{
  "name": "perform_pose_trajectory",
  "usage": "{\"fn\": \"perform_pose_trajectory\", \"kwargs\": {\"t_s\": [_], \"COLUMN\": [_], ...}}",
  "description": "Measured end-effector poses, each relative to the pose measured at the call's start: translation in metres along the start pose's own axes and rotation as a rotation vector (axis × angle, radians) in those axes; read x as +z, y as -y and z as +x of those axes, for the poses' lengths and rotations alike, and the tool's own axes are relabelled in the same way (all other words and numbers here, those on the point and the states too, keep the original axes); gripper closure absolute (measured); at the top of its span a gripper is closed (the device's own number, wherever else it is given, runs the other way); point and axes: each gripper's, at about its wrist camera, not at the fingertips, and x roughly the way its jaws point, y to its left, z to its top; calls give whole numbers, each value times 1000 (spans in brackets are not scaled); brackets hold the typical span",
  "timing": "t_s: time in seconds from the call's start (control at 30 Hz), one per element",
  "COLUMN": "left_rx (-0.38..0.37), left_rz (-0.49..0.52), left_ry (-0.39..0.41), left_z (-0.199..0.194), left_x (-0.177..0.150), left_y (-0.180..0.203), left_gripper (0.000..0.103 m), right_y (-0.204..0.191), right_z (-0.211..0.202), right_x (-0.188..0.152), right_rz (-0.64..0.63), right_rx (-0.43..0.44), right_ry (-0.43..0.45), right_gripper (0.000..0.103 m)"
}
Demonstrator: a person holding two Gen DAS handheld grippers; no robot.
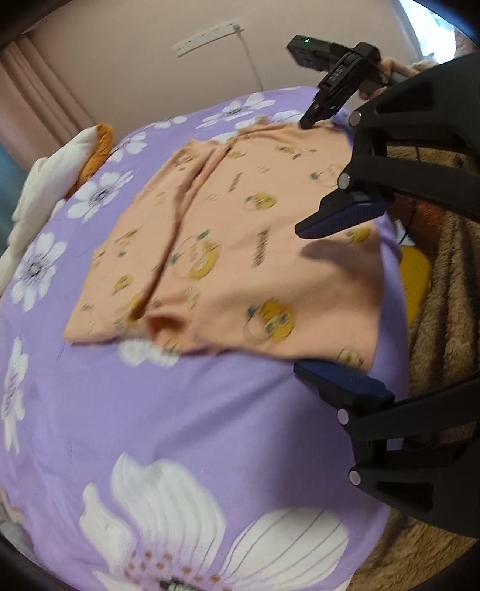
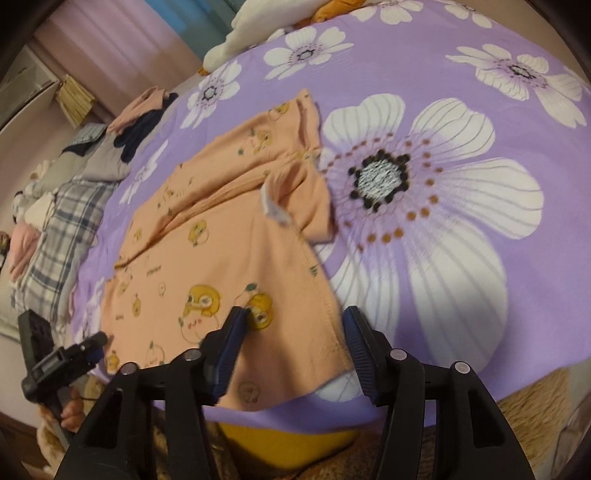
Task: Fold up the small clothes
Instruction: 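Grasp the folded shirt edge with both grippers and lift it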
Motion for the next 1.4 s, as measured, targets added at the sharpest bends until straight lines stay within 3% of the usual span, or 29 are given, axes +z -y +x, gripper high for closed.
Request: {"fn": "perform_pose_trajectory", "kwargs": {"t_s": [0.03, 0.07, 0.1, 0.13, 0.17, 0.2, 0.37, 0.67, 1.2, 1.33, 1.4], "left_rx": [-7, -3, 6, 14, 12, 1, -76, -177, -155, -76, -40], "left_rz": [14, 27, 35, 29, 14, -6, 0, 60, 51, 46, 30], "left_ry": [-3, -1, -3, -7, -11, -12, 56, 160, 195, 157, 130], "left_z": [2, 4, 5, 8, 9, 8, -27, -96, -132, -117, -108], "left_x": [-3, -5, -7, -8, -9, -9, -13, -25, -65, -64, -62], "left_y": [4, 6, 8, 8, 7, 5, 14, 46, 37, 27, 21], "left_gripper": [39, 49, 71, 83, 96, 95, 96, 96, 101, 101, 91], "right_y": [-1, -3, -6, -7, -9, -10, -18, -36, -27, -29, -31], "right_z": [1, 3, 4, 4, 7, 9, -16, -103, -137, -128, -127], "right_x": [-2, -3, -5, -6, -7, -8, -11, -15, -46, -43, -43], "right_rz": [3, 3, -5, -11, -14, -8, -22, -59, -16, -8, -17], "right_rx": [8, 20, 25, 28, 36, 45, 135, 260, 279, 289, 299], "right_ry": [2, 1, 5, 7, -2, -11, 16, 198, 248, 222, 216], "right_gripper": [47, 47, 57, 64, 82, 89, 91, 91, 93, 93, 93]}}
